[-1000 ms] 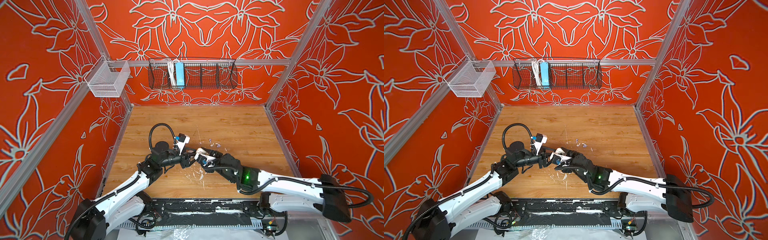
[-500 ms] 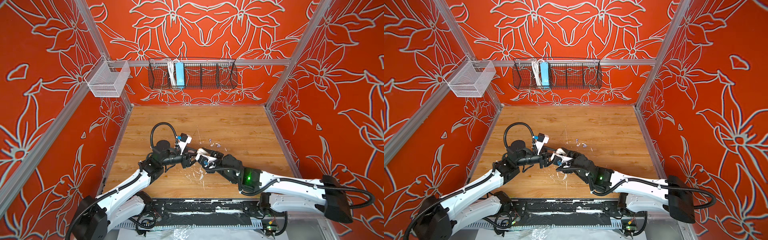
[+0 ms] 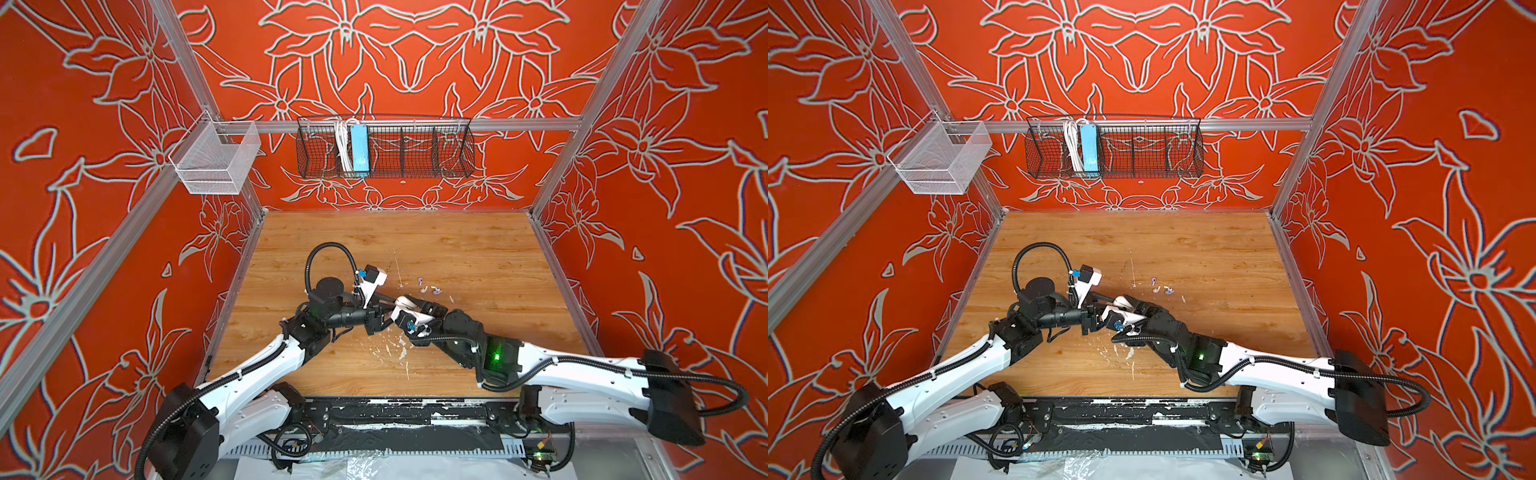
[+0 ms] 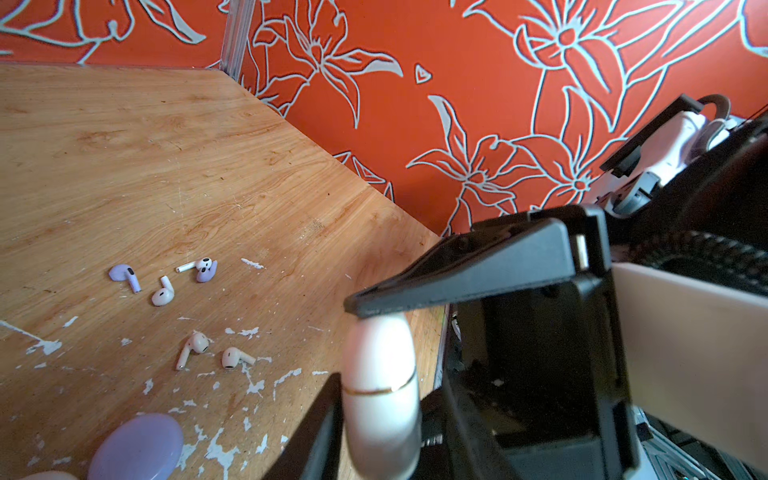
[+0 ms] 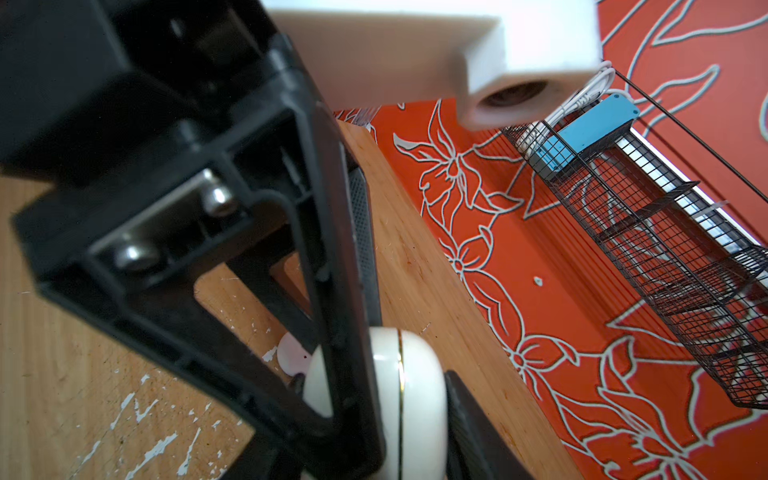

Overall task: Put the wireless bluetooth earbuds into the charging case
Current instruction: 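Close the left gripper on the charging case held by the right gripper, then lower both grippers holding the case toward the table edge nearest the robot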

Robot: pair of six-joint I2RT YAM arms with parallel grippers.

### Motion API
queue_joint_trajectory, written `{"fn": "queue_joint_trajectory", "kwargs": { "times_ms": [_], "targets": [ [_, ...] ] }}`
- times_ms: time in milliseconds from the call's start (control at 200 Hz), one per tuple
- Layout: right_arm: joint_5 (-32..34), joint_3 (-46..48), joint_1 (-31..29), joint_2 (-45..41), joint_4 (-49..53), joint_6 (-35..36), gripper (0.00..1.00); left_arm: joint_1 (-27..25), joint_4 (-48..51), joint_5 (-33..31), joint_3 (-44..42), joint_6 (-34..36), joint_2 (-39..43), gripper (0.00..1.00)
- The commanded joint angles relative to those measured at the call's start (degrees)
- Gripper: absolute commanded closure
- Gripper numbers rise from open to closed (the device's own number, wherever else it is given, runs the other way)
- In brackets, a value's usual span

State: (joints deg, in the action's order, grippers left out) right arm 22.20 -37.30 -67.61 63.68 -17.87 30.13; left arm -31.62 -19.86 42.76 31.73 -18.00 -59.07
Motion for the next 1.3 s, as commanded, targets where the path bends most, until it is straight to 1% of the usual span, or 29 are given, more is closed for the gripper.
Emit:
{"fn": "queue_joint_trajectory", "kwargs": {
  "times_ms": [0,120,485,535,565,586,621,656,731,786,821,851,931,981,1001,1036,1071,1146,1221,1291],
  "targets": [
    [2.1,-0.2,-0.3,0.5,-6.0,0.9,0.97,-1.1,0.9,2.2,0.8,0.7,-0.6,0.64],
    [4.0,-0.4,-0.3,1.2,-7.2,1.4,0.97,-1.2,0.6,2.6,0.9,0.5,-0.9,0.67],
    [5.7,-0.1,-0.3,0.7,-8.4,1.8,0.97,-1.3,0.0,3.0,0.8,0.2,-1.3,0.78],
    [5.6,0.1,-0.3,0.4,-8.6,1.8,0.97,-1.3,-0.1,3.2,0.9,0.1,-1.6,0.81],
    [5.5,0.1,-0.3,0.2,-8.6,1.7,0.96,-1.3,-0.4,3.4,0.9,-0.1,-1.8,0.85],
    [5.4,0.1,-0.3,0.3,-8.5,1.6,0.94,-1.3,-0.7,3.6,0.9,-0.1,-2.0,0.88],
    [4.8,-0.1,-0.3,0.1,-7.8,1.3,0.76,-1.3,-1.0,3.8,0.9,-0.1,-2.2,0.94],
    [4.0,-0.4,-0.3,0.0,-6.6,0.8,0.65,-1.3,-1.1,3.5,0.9,0.2,-2.4,1.00],
    [2.1,-1.3,-0.2,-0.7,-3.2,-1.1,0.44,-1.3,-0.7,0.7,0.5,1.4,-2.4,1.00],
    [0.5,-2.3,-0.3,-1.7,0.5,-2.6,0.33,-1.3,-1.6,-1.8,-0.7,2.6,-1.9,1.00],
    [-0.3,-3.1,-0.2,-2.5,3.3,-3.6,0.29,-1.3,-2.9,-4.0,-1.8,3.4,-1.2,1.00],
    [-1.4,-3.6,-0.3,-3.5,5.5,-4.3,0.27,-1.3,-4.3,-4.9,-3.4,5.1,-0.7,1.00],
    [-4.3,-3.1,-0.4,-7.3,10.0,-6.3,0.25,-1.3,-12.9,-6.1,-8.7,10.0,1.0,1.00],
    [-7.4,-1.7,-0.4,-10.5,11.6,-7.5,0.24,-1.3,-15.3,-7.3,-11.7,13.9,2.0,1.00],
    [-8.7,-1.2,-0.3,-11.7,12.0,-7.9,0.24,-1.3,-16.0,-8.4,-12.7,14.8,4.0,1.00],
    [-10.7,-0.1,-0.4,-13.7,12.7,-8.4,0.24,-1.3,-17.7,-9.4,-14.4,16.1,4.9,1.00],
    [-12.4,1.0,-0.3,-15.6,12.9,-8.8,0.24,-1.3,-19.1,-9.0,-15.9,18.3,5.5,1.00],
    [-14.7,3.1,-0.3,-19.3,12.4,-9.1,0.24,-1.3,-20.6,-5.9,-17.6,21.8,5.9,1.00],
    [-16.3,3.6,-0.3,-21.1,13.0,-9.7,0.27,-1.3,-21.5,-4.1,-18.4,22.6,6.6,1.00],
    [-16.1,2.6,-0.4,-21.0,14.8,-11.5,0.31,-1.3,-22.1,-2.0,-18.9,23.3,8.0,1.00]
  ]
}}
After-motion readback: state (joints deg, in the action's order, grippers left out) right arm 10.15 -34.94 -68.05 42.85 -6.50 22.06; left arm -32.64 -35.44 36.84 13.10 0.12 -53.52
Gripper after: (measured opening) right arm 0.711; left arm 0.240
